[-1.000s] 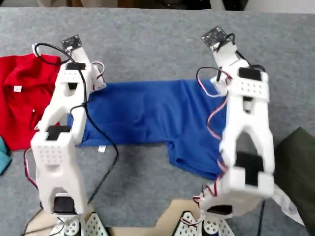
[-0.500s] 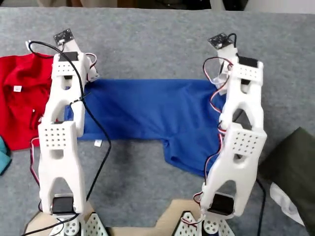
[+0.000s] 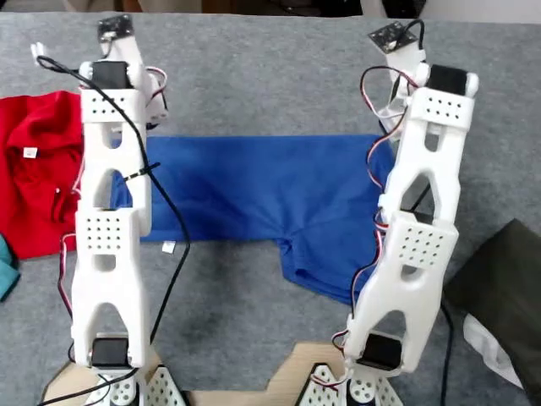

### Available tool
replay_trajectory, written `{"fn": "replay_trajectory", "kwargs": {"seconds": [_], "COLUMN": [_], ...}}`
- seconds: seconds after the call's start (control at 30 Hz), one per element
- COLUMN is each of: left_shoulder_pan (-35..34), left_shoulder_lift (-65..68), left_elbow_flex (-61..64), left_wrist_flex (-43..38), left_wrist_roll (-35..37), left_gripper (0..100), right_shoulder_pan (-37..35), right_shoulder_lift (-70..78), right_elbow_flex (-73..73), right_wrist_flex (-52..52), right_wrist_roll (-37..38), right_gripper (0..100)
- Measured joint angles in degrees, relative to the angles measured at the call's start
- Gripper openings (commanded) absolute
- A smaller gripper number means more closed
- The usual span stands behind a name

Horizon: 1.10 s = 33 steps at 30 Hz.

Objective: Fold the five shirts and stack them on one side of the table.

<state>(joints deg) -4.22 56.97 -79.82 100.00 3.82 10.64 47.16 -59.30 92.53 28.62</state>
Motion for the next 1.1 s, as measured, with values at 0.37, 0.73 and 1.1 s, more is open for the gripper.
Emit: {"fn": "replay_trajectory", "kwargs": {"seconds": [0.37, 0.73, 1.1], "left_shoulder_pan": [3.52, 0.7, -1.76], "left_shoulder_lift": [-25.41, -48.0, -42.64], "left_elbow_flex": [39.82, 96.88, 98.55], "left_wrist_flex": [-0.44, -33.41, -36.84], "left_wrist_roll": [-1.93, -4.92, -2.2], "left_gripper": [2, 2, 2], "right_shoulder_pan": [0.7, 0.7, 0.7], "right_shoulder_lift": [-8.88, -16.79, -17.23], "right_elbow_flex": [-4.66, 14.24, 47.47], "right_wrist_flex": [8.88, 7.91, -18.73], "right_wrist_roll": [-2.99, -3.08, 1.32], "right_gripper": [0.5, 0.5, 0.5]}}
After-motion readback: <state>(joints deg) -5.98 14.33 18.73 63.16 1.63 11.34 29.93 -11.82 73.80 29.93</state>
